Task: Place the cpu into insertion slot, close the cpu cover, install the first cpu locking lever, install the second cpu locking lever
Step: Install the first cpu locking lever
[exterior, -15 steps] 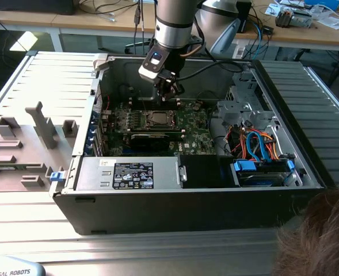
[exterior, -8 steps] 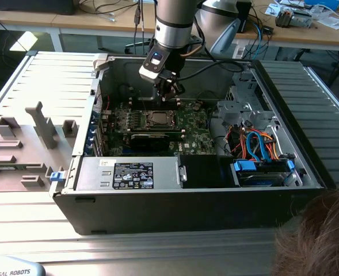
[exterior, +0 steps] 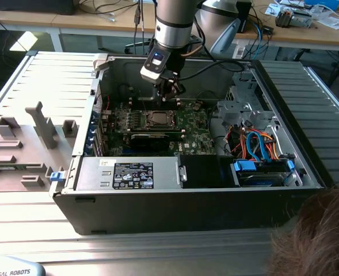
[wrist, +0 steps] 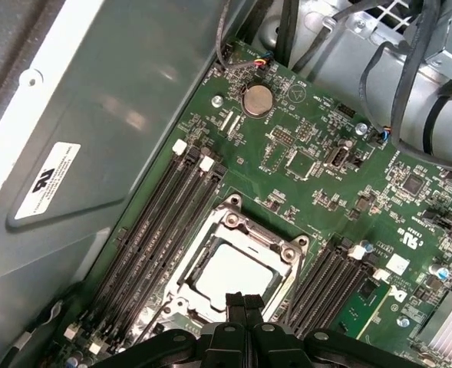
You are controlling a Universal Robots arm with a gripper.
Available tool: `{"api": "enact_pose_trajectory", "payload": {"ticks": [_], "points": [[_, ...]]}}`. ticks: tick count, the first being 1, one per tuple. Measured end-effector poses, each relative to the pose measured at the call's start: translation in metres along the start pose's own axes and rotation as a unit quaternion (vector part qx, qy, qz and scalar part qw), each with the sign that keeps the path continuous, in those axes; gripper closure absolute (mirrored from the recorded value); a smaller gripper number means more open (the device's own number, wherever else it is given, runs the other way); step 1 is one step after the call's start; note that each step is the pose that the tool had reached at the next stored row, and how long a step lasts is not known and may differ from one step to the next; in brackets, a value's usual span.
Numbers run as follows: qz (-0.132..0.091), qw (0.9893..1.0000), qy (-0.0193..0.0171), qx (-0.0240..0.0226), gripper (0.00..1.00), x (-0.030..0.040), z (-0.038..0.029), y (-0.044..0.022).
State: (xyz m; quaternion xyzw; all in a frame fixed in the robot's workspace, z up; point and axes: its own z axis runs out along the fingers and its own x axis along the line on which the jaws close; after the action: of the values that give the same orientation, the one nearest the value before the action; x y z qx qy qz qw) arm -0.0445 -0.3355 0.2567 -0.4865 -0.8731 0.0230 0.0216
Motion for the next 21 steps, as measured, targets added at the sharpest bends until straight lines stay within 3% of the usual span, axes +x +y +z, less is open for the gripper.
{"api": "enact_pose_trajectory", "payload": {"ticks": [21], "points": [[-0.021, 0.9998, -0.0014, 0.0004, 0.89, 0.0, 0.0, 0.0]]}}
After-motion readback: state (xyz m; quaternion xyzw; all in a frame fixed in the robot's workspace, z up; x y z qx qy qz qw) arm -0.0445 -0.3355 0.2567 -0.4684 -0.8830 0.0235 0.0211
